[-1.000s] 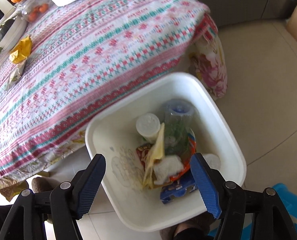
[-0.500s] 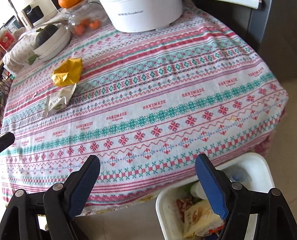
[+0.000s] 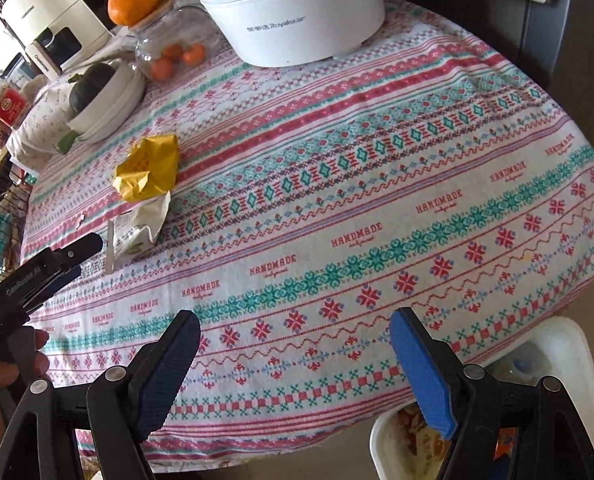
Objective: Collect trash
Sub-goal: 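Grasp the white snack packet with the left tool and lift it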
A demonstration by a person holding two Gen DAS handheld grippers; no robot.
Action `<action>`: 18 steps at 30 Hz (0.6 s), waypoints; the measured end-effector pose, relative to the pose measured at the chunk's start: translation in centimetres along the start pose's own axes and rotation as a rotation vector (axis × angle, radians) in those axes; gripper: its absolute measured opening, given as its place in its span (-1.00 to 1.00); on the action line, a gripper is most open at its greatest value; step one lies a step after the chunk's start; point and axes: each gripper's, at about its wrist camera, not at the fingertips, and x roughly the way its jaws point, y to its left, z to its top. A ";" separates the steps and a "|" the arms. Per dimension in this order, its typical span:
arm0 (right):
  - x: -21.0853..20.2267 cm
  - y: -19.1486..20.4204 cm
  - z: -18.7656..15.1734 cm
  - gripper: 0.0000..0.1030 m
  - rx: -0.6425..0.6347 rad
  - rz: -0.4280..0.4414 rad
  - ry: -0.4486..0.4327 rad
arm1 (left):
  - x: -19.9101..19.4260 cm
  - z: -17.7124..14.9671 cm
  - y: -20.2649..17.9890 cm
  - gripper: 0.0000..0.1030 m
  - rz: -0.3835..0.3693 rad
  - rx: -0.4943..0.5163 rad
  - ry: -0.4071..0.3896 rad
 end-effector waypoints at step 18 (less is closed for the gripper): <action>-0.9 -4.7 -1.4 0.59 0.058 -0.082 0.011 | -0.8 -1.0 -2.0 -1.00 0.041 0.115 0.004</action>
